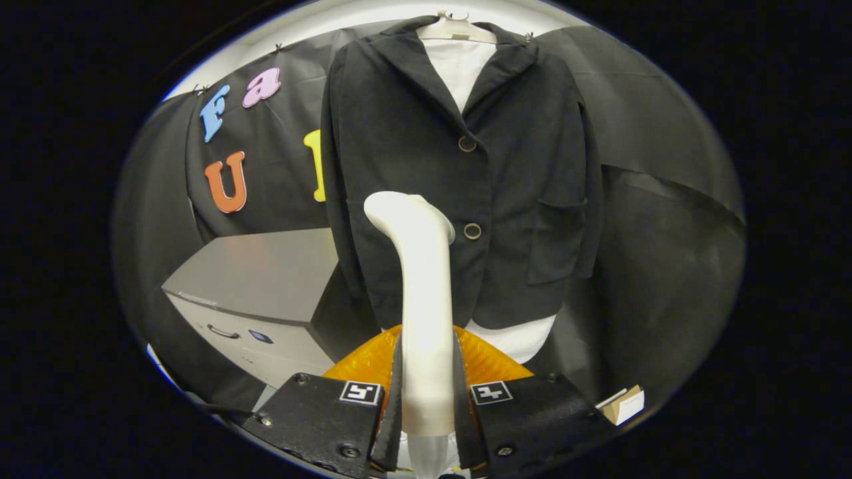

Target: Iron the clothes twice with a garment steamer, once on the left side and once on the right side.

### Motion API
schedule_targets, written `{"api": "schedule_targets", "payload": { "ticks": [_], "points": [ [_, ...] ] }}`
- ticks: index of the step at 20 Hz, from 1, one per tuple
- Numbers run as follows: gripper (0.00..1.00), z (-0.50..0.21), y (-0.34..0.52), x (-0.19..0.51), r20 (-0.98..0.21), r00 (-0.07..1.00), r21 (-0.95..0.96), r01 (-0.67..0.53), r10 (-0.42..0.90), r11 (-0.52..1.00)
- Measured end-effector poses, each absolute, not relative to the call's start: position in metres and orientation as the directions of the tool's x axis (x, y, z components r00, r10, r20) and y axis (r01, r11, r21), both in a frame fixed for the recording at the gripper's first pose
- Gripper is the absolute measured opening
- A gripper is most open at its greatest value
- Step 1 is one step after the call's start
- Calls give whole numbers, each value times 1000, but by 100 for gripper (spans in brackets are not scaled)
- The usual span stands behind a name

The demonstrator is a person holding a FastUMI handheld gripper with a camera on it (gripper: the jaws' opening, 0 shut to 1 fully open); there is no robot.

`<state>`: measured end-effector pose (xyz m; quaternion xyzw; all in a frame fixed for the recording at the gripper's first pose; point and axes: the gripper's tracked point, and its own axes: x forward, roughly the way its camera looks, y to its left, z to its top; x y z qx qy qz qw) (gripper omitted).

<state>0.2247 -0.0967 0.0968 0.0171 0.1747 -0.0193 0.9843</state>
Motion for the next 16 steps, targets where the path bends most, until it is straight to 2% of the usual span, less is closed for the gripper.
{"api": "schedule_targets", "payload": {
  "ticks": [10,16],
  "points": [
    [36,39,-87,233,-437,899,-3,43,-40,999],
    [36,31,-86,232,-474,880,-3,37,-34,999]
  ]
}}
